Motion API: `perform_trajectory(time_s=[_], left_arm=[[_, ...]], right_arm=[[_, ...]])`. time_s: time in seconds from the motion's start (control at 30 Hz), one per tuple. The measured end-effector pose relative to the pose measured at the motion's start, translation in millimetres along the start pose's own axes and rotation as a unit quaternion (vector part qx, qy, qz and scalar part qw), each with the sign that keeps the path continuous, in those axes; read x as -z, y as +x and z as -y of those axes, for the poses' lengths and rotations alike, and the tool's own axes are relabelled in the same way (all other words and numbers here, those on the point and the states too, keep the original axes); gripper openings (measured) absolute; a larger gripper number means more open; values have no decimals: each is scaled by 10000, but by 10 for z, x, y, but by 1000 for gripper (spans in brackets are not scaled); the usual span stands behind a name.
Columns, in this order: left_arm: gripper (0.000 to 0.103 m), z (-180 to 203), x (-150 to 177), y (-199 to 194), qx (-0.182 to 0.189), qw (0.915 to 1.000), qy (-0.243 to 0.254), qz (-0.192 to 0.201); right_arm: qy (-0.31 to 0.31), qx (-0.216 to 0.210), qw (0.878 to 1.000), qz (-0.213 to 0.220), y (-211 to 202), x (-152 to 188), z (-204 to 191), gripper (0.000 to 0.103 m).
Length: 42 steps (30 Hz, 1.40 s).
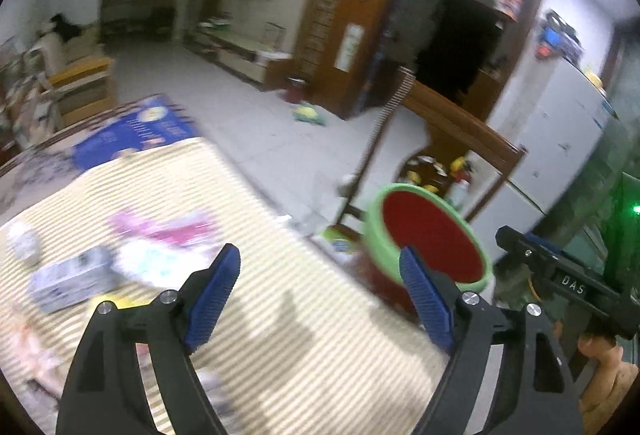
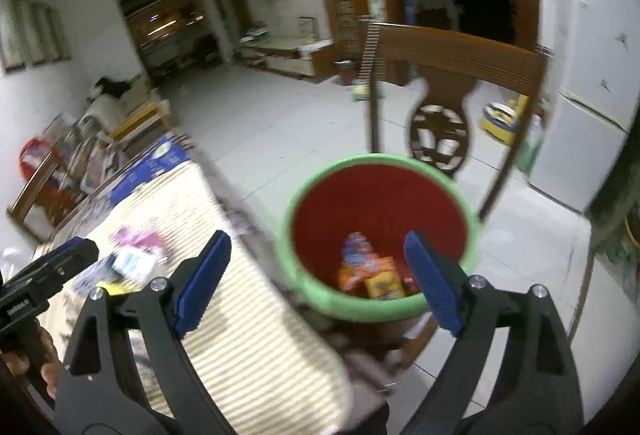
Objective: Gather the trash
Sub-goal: 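Grasp the clear water bottle with the left tool while the right tool grasps the paper cup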
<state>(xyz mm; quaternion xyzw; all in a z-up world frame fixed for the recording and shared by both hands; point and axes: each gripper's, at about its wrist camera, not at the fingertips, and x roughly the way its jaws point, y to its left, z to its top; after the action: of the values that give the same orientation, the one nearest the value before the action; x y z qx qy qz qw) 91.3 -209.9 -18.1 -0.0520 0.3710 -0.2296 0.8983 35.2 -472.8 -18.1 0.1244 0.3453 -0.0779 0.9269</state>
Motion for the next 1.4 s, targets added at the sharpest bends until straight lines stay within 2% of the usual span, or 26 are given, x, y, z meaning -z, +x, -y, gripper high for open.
perform_trajectory(time_s=[0.17, 0.37, 0.57, 0.67, 0.77, 0.9, 0.97, 1.0, 1.1, 1.13, 1.23, 1.33, 1.4], left_arm=[[79, -762, 302, -493, -653, 9969, -429, 70], [79, -1535, 766, -860, -1305, 9863, -990, -209], [79, -2037, 1241, -1123, -1582, 9744, -1540, -419], [79, -2233, 1410, -1130, -1478, 9699, -1841, -596], [79, -2408, 1538, -1079, -1291, 9646, -2177, -738], [79, -2569, 1674, -869, -1035, 9521, -2665, -1083], [79, -2581, 1706, -754, -863, 9462, -2856, -1256], [79, -2576, 1721, -713, -810, 9446, -2902, -1302], [79, -2533, 1764, -542, -553, 9353, -3159, -1496], [79, -2507, 1789, -457, -379, 9294, -3311, -1586], [81, -2450, 1795, -301, -170, 9219, -3479, -1699], [84, -2434, 1741, -191, -175, 9193, -3563, -1660], [84, -2456, 1717, -123, -171, 9137, -3724, -1617]], right_arm=[[-441, -436, 9975, -329, 75, 252, -739, 89], [-707, -830, 9913, -742, 214, 610, -1376, 91], [-874, -1179, 9799, -1355, 496, 1009, -1874, 91], [-817, -1143, 9732, -1822, 768, 1212, -2012, 91], [-772, -1073, 9692, -2078, 924, 1365, -2086, 91], [-797, -907, 9645, -2348, 1114, 1498, -2132, 90], [-745, -875, 9620, -2479, 1169, 1545, -2131, 87], [-763, -857, 9606, -2533, 1188, 1562, -2136, 81], [-867, -846, 9576, -2615, 1234, 1604, -2182, 66], [-878, -866, 9565, -2644, 1242, 1622, -2193, 64], [-917, -885, 9552, -2670, 1263, 1640, -2249, 64], [-962, -920, 9560, -2614, 1238, 1613, -2259, 64], [-965, -954, 9566, -2579, 1233, 1595, -2270, 64]])
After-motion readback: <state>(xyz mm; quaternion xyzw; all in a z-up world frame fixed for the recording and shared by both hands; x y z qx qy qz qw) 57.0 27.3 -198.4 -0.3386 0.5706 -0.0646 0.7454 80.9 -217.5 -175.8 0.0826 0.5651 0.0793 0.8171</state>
